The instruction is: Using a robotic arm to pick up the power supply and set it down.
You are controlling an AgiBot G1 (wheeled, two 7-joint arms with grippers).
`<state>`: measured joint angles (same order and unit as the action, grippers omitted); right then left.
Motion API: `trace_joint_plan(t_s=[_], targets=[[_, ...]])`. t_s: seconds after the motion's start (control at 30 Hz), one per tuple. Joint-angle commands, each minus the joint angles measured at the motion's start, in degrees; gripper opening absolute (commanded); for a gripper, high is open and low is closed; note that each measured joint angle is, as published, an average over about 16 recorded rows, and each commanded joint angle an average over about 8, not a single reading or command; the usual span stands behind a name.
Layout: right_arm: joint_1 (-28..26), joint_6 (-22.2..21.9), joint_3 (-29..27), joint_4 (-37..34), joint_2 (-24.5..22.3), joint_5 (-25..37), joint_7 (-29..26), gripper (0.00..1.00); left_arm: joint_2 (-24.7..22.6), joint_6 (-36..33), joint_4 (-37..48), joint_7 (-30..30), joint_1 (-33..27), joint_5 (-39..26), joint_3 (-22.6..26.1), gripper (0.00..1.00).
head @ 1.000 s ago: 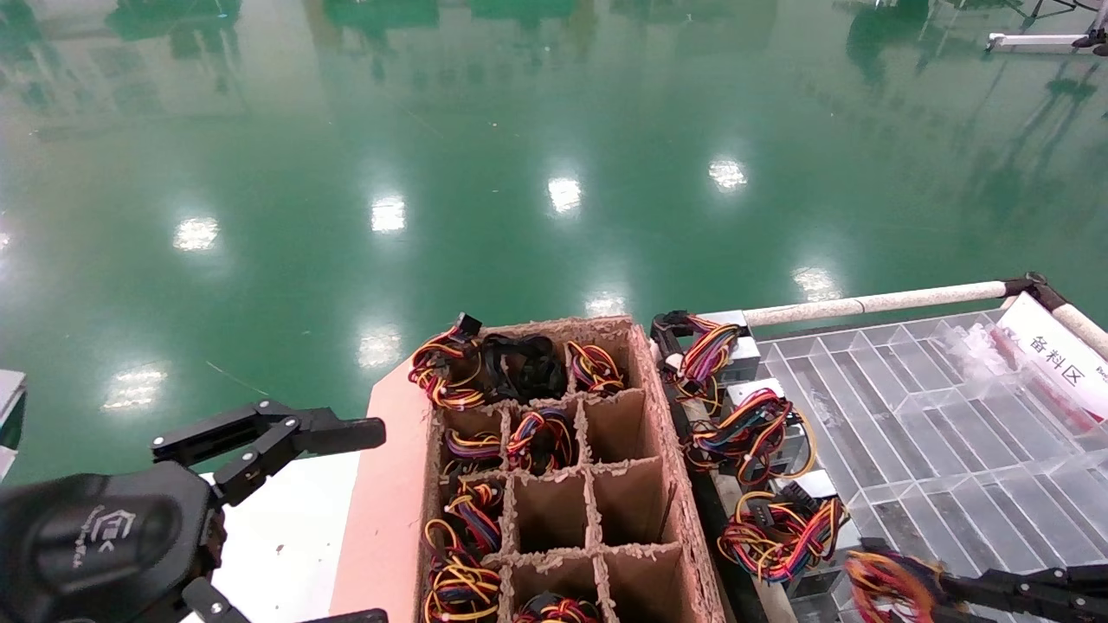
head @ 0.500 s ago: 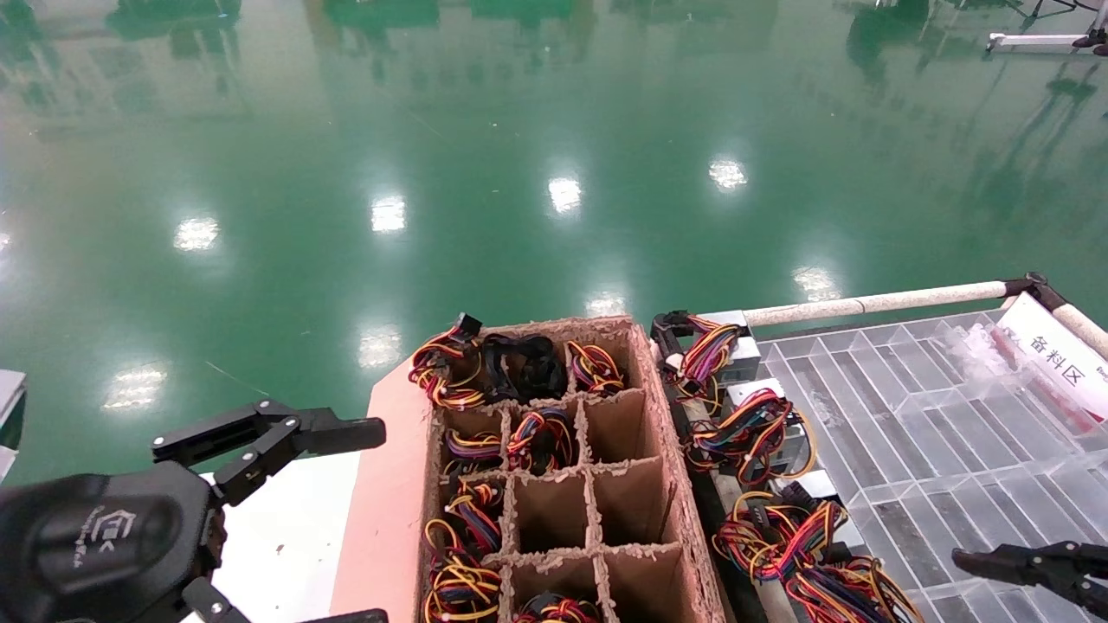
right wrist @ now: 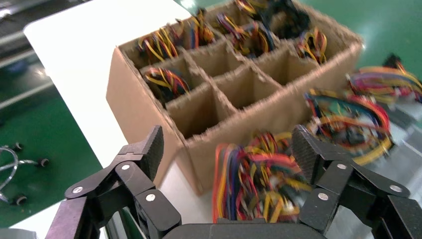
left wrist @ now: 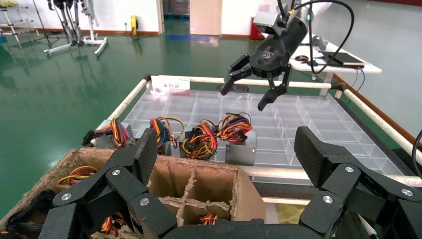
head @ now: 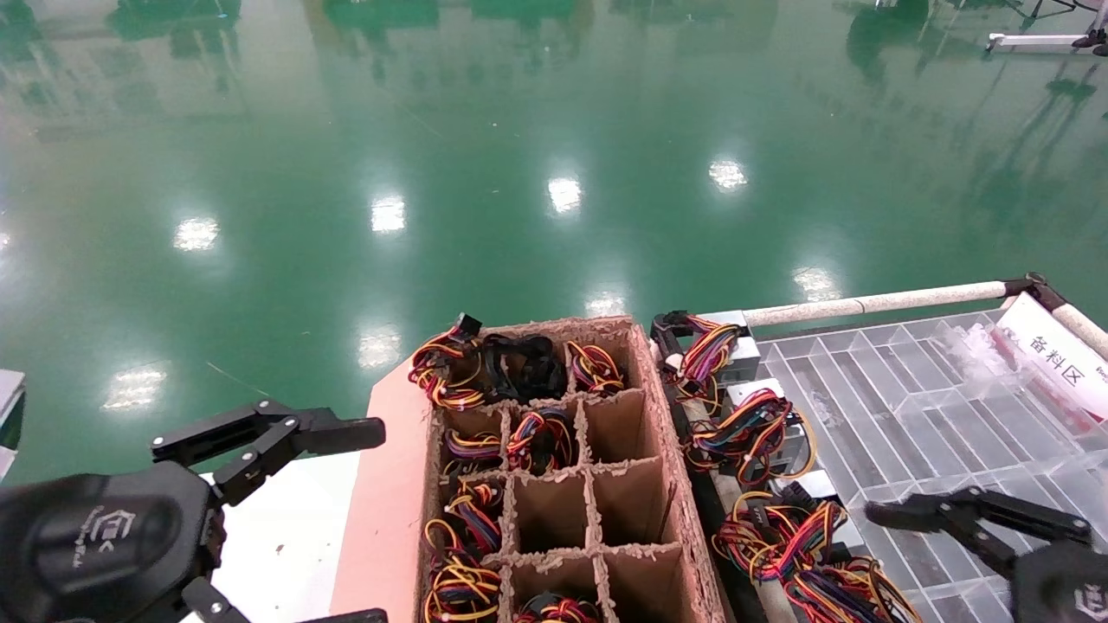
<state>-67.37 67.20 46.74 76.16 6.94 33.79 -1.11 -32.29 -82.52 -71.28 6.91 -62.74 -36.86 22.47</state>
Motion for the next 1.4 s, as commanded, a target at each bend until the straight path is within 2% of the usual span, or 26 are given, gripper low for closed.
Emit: trace_joint_plan(t_s=[0.03,1.4], targets=[[0.3,0.8,-1.4,-0.1,1.3,0.4,-0.4,1.00,0.0,0.0,0.0,0.0,0.0,0.0,0.0,1.00],[5.5,17.5,-29.1,-2.4,26.6,7.7,-9.1,1.00,0.0,0.0,0.0,0.0,0.0,0.0,0.0,1.00]])
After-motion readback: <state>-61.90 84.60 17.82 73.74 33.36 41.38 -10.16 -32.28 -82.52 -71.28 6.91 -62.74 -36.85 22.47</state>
